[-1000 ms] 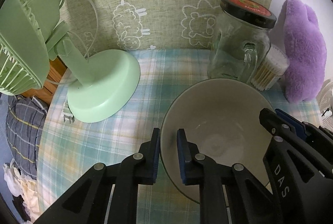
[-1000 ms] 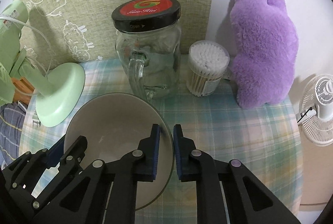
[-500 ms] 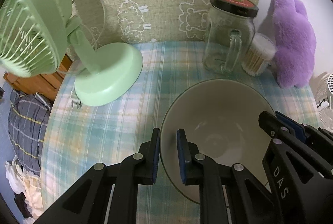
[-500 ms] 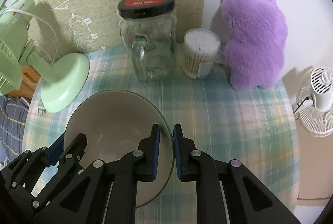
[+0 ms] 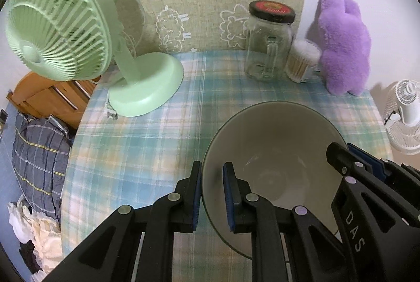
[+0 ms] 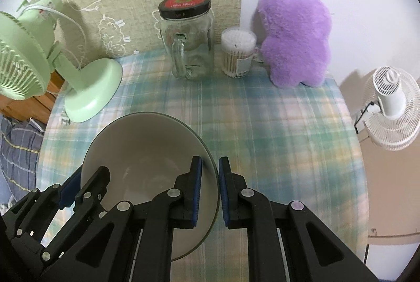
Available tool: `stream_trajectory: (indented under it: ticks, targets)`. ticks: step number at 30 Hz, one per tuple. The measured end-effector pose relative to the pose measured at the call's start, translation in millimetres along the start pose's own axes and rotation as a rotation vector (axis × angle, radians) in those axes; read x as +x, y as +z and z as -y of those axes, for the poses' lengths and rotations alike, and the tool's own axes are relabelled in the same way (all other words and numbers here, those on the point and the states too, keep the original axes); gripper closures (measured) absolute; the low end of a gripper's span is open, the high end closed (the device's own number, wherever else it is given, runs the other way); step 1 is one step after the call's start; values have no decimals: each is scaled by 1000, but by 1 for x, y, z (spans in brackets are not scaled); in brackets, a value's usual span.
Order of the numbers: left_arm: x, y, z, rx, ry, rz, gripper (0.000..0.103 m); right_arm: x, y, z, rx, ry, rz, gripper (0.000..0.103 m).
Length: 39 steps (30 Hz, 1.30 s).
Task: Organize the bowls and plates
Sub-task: 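Lift and carry the bowl with both grippers toward the plate stack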
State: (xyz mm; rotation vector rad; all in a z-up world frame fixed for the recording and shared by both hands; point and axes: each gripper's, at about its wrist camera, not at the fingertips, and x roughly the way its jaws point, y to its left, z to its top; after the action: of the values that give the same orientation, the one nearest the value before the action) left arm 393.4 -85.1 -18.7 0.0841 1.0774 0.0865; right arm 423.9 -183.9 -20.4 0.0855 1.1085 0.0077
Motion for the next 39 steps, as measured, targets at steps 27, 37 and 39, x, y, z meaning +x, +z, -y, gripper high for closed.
stream_trajectory:
  ticks: [27, 37, 39]
  targets:
    - [-137, -78, -32, 78, -84, 100, 90, -156, -89, -17, 88, -73, 116, 86]
    - [-161, -123, -41, 82, -106, 102, 90, -182, -139, -24, 97, -96, 118, 86]
    - [-166, -132, -42, 85, -110, 103, 90, -187, -148, -24, 99, -99, 120, 86]
